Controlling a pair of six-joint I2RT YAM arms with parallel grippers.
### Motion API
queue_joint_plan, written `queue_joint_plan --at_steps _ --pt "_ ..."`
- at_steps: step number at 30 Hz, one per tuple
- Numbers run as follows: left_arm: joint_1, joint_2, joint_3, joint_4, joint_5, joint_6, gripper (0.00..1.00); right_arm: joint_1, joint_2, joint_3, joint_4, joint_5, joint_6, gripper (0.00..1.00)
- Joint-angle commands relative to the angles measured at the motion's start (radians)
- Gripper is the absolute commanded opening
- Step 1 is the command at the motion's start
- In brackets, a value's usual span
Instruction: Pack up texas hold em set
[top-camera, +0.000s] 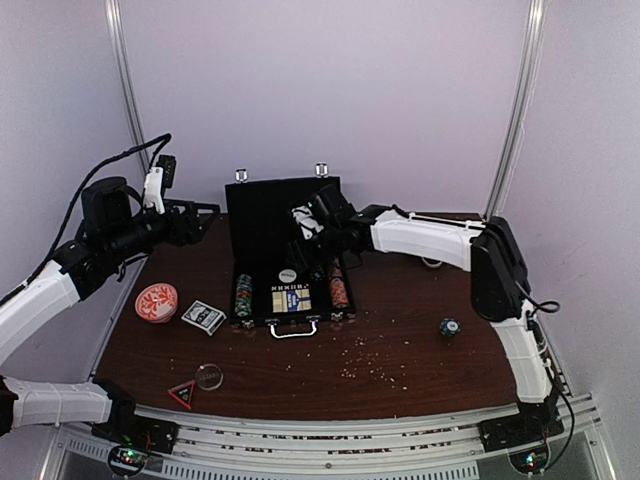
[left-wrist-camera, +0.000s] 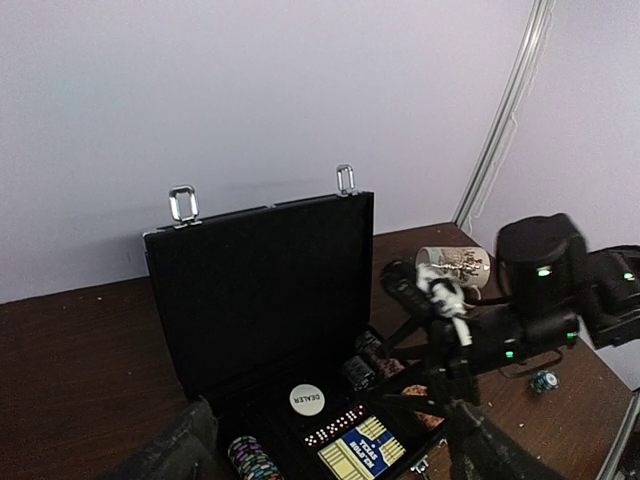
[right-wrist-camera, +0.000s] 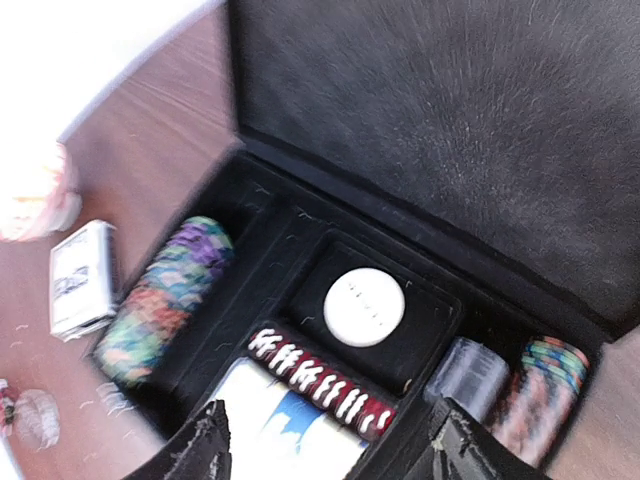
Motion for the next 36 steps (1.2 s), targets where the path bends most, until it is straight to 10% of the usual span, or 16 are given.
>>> queue_joint_plan --at_steps 1,36 --pt "0.006 0.019 0.022 0.018 -0.058 0.014 0.82 0.062 -0.269 -0.241 0.123 0.073 -0.008 0.68" --pt "0.005 0.205 -0.346 -0.210 -0.267 -0.479 0.88 0.216 -0.980 -1.039 0.324 0.317 0.074 0.69"
